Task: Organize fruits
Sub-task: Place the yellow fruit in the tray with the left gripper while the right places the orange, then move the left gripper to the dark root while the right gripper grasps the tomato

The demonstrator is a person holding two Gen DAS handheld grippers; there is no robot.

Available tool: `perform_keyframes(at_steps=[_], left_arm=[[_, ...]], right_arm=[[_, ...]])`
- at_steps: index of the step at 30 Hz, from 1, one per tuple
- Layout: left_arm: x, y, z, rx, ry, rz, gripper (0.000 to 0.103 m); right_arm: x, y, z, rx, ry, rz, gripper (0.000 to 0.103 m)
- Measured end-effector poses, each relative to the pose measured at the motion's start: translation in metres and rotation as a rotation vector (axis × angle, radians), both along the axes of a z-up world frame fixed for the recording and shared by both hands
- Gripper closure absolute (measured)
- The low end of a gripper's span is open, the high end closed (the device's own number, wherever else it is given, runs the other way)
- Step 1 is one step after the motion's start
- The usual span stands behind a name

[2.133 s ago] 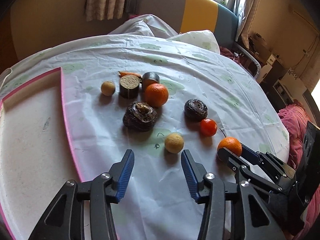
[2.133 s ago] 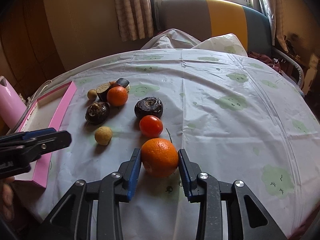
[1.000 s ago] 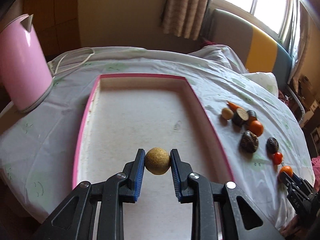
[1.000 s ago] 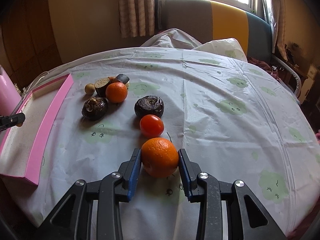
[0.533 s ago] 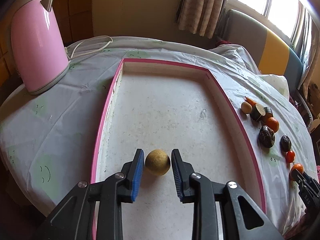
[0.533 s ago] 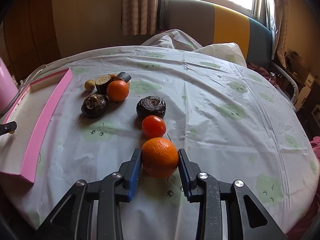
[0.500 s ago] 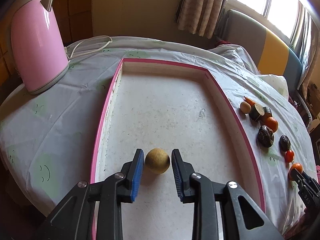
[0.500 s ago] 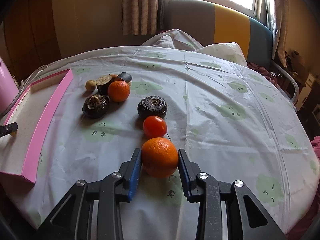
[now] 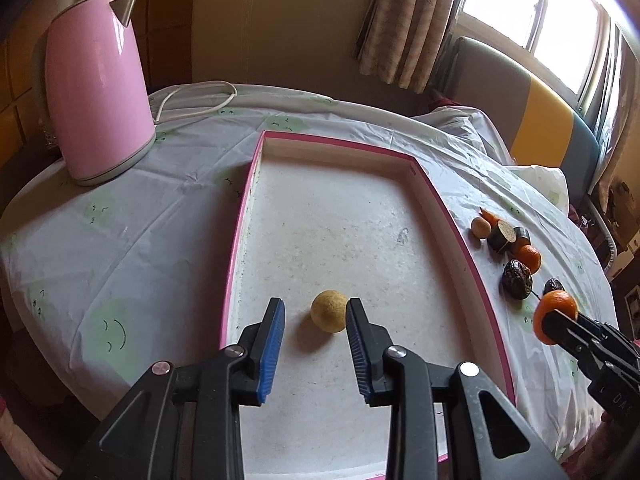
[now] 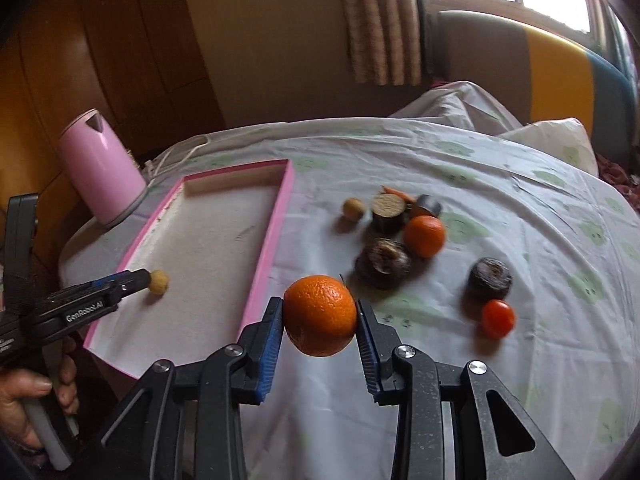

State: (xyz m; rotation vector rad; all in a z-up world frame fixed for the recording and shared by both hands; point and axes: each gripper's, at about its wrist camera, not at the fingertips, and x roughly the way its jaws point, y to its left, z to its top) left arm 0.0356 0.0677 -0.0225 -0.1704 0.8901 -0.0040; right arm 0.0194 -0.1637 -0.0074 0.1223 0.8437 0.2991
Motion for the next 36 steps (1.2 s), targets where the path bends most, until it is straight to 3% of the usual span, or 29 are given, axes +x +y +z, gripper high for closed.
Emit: perform_keyframes(at_steps=[9,15,20,27,36], left_arm=[[-0.008,0.019,0.003,-0.004,0.001,0.044,0.071],[-0.012,0.020,0.004,-0.011,-0.010,0.023,0.071],[-0.011,0.012,0.003,-0.028,-0.007,-0.004,0.071],[-0.011,0.001,0.004,-0.053,-0.001,-0.040,0.070],[-0.016,-0.020,0.007,-0.061,-0.002,-0.127,0.070]], right_arm=[[0.037,0.073,-0.010,-0.017,0.054,0.165,0.067],[0.053,0.086,-0.026,-0.029,0.098,0.147,0.064],[0.048,0.081,-0.021,-0.010,0.076,0.117,0.054],[0.029,0.053,-0.010,0.026,0.033,0.026,0.054],[0.012,-0.010,-0.013,0.064,0.047,-0.137,0.053]])
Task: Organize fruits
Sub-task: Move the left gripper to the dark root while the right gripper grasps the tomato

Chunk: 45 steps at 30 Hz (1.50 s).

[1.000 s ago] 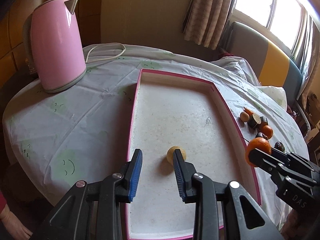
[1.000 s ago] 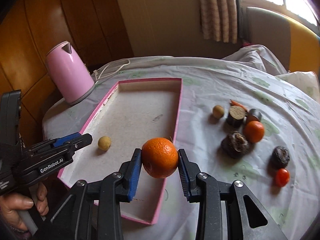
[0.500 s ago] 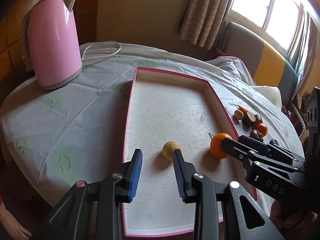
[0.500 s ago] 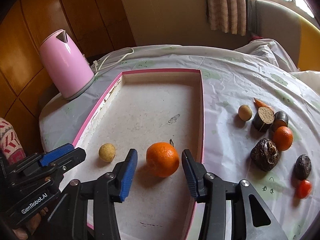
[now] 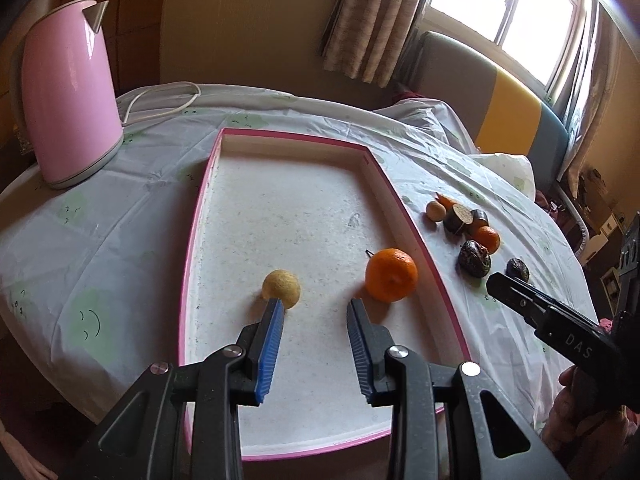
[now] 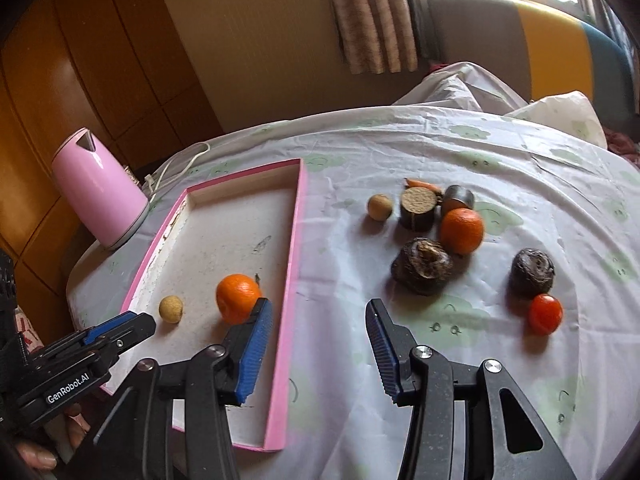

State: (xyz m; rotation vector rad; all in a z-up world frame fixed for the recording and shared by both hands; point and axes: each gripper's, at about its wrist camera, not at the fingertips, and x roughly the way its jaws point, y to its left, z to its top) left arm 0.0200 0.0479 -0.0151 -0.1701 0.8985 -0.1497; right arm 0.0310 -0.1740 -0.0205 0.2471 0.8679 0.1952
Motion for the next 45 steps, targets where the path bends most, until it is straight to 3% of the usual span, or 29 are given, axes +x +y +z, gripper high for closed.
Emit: perform_keyframes(at_steps=[16,34,37,41,45], left_arm=[[-0.001,-0.038,0.002,0.007,0.000,-0.123,0.070],[0.000,-0.066,0.001,0.025,0.009,-0.194,0.070],[0.003,-0.073,0.003,0.022,0.008,-0.208,0.070],[0.010,-0.086,0.009,0.005,0.004,-0.243,0.070],[0.022,-0.108,0.015,-0.013,0.000,-0.298,0.070]], right_arm=[[-0.022,-0.121,-0.020,-0.043,0.054,-0.305,0.050],[0.004,-0.118,-0.041,-0.094,0.088,-0.295,0.054],[0.007,-0.119,-0.043,-0.105,0.090,-0.295,0.057],[0.009,-0.118,-0.044,-0.117,0.084,-0.280,0.071],[0.009,-0.117,-0.045,-0.124,0.074,-0.269,0.073]])
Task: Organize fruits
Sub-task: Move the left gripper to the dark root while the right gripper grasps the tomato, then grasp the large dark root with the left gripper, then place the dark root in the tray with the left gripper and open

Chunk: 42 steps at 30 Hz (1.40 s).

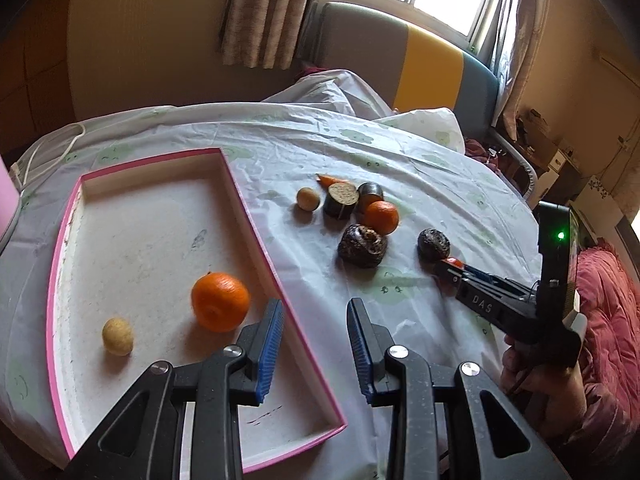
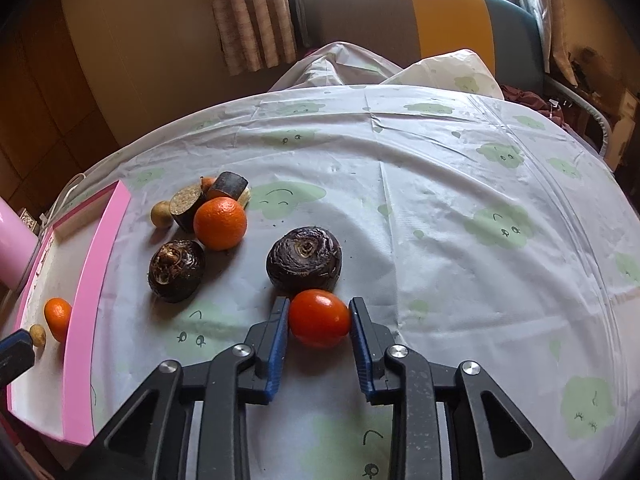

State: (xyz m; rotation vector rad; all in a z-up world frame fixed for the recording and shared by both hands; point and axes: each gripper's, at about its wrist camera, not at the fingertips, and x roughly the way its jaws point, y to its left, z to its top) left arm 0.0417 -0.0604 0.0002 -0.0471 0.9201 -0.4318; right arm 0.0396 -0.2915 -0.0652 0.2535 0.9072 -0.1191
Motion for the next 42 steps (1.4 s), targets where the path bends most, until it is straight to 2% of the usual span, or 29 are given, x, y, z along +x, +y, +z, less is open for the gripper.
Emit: perform_keyframes(at_steps=[6,10,12,18,20,31,37,42], left_arm=[[0.027,-0.038,-0.007,-0.015,0.062,-0.056,0.068],[0.041,-0.060,-0.017,0.013,0.083,-0.079,0.068],[0.049,-0.068,-0.023,0.020,0.103,-0.079,0.067],[0.067,-0.088,-0.038,0.059,0.137,-0.058,0.055],[0.071,-0.091,-0.042,0.062,0.144,-0.040,0.055],[0.081,-0.102,-0.055,0.136,0.106,0.008,0.050],[0.073,-0.095,-0.057,0.100,0.064,0.004,0.052],[0.053,-0.083,-0.037,0.089,0.008,0.014,0.052]], right_arm=[[-0.001,-0.001,-0.001,0.002,-0.009,0.014,0.073],[-0.002,0.000,-0.001,-0.011,-0.016,0.022,0.073],[-0.002,0.000,-0.001,-0.014,-0.018,0.024,0.073],[-0.002,-0.001,-0.001,-0.011,-0.021,0.025,0.073],[-0.003,-0.001,-0.001,-0.010,-0.022,0.027,0.073],[-0.003,0.004,-0.004,-0.048,-0.038,0.034,0.072],[-0.004,0.003,-0.005,-0.051,-0.047,0.037,0.073],[-0.005,0.001,-0.006,-0.033,-0.052,0.035,0.073]])
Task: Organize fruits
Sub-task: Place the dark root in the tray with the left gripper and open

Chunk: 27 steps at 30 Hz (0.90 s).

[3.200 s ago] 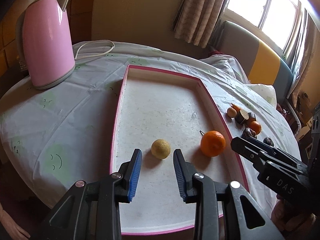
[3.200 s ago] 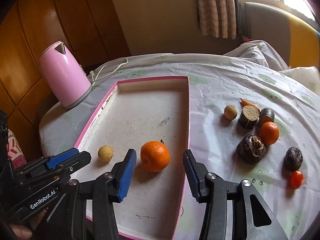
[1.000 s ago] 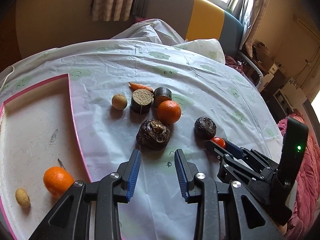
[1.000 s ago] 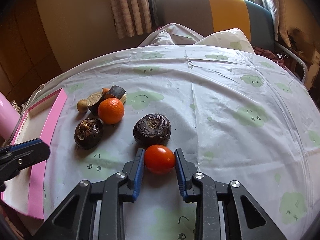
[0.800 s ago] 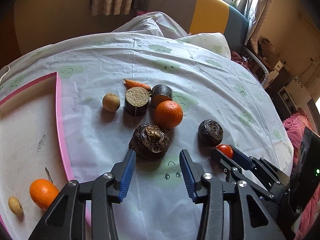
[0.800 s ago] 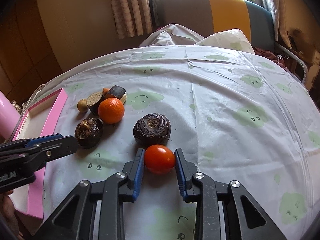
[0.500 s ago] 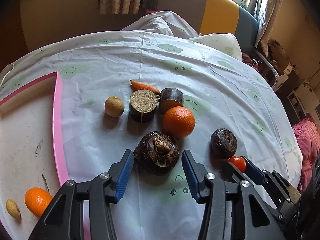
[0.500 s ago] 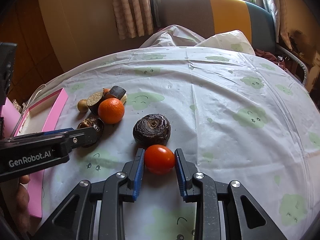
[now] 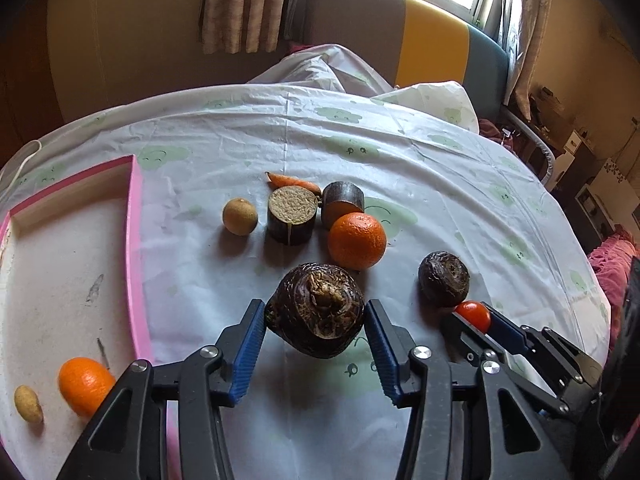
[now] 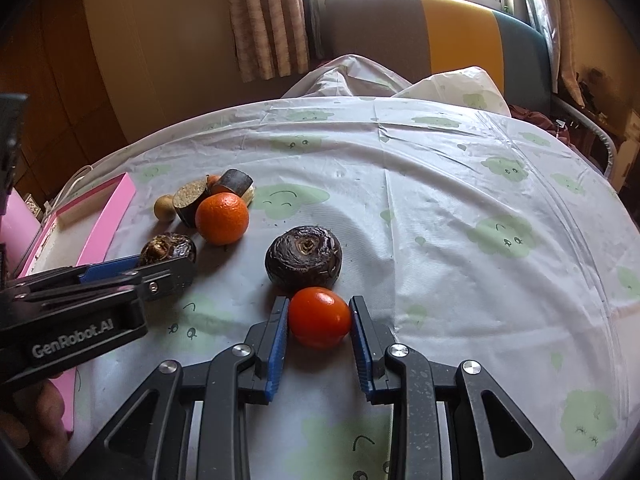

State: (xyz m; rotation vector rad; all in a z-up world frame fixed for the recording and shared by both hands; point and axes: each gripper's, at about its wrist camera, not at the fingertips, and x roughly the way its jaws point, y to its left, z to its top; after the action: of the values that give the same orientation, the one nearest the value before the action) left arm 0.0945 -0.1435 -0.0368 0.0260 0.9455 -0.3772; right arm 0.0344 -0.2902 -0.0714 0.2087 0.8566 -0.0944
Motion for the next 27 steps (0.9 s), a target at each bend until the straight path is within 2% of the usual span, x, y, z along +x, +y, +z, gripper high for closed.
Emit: perform_keyframes(at_steps=[3,9,17,27], left_arm=[[-0.009,0.021,0.019,-0.032,-0.039,0.029,0.052],[-0.015,0.078,0.043,-0.021,-0.103,0.153,0.052],[-0.020,0.144,0.032,-0.012,-0.077,0.301,0.052],[-0.021,0.179,0.013,-0.007,-0.042,0.375,0.052]], right_arm=[[0.000,0.001,-0.001,-0.008,0.004,0.002,0.072],[0.001,0.005,-0.001,-0.032,0.010,0.007,0.072],[0.002,0.008,-0.001,-0.067,0.015,0.009,0.072],[0.002,0.014,-0.001,-0.111,0.022,0.012,0.073]])
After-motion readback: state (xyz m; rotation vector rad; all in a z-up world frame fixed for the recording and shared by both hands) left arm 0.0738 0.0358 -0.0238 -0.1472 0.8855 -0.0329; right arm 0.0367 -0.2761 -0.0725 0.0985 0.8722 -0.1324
